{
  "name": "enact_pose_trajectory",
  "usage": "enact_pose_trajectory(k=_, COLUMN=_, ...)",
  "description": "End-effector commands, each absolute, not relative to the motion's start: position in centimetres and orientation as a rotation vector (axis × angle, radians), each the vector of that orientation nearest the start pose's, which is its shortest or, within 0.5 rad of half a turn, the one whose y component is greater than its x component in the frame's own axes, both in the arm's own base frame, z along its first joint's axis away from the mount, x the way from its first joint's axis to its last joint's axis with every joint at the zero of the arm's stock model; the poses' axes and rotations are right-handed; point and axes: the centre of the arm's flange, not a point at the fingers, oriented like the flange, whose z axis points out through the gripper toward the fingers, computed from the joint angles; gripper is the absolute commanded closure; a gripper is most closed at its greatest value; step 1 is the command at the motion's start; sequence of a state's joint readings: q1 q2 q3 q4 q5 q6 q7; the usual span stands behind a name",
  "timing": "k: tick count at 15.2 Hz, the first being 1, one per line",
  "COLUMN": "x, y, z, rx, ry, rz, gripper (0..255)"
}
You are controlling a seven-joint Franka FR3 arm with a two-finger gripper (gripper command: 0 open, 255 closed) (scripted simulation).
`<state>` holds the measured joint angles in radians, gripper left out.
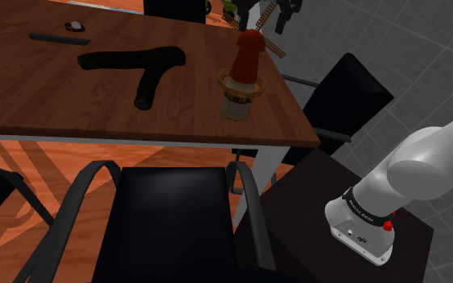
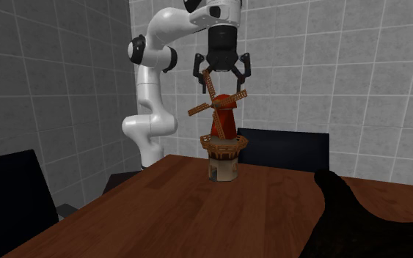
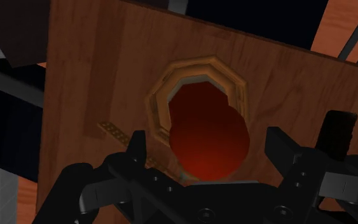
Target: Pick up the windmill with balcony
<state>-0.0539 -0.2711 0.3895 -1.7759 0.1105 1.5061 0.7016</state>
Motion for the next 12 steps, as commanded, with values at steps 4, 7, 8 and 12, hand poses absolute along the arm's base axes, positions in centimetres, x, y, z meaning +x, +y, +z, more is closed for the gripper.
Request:
enact_pose_trajectory(k=4, x=43.5, y=19.7, z=63.2, rx=-3.088, ry=0.610, rz=0.029, gripper=0)
enact_pose_trajectory(k=7, x=43.5, y=19.7, z=61.6, rx=-3.088, ry=0.610, rz=0.029, gripper=0)
enact_pose_trajectory(k=8, x=43.5, y=19.7, z=61.3, rx=-3.088, ry=0.610, rz=0.029, gripper=0)
enact_pose_trajectory(k=12, x=43.4, y=19.7, z=61.2, rx=-3.088, ry=0.610, rz=0.029, gripper=255)
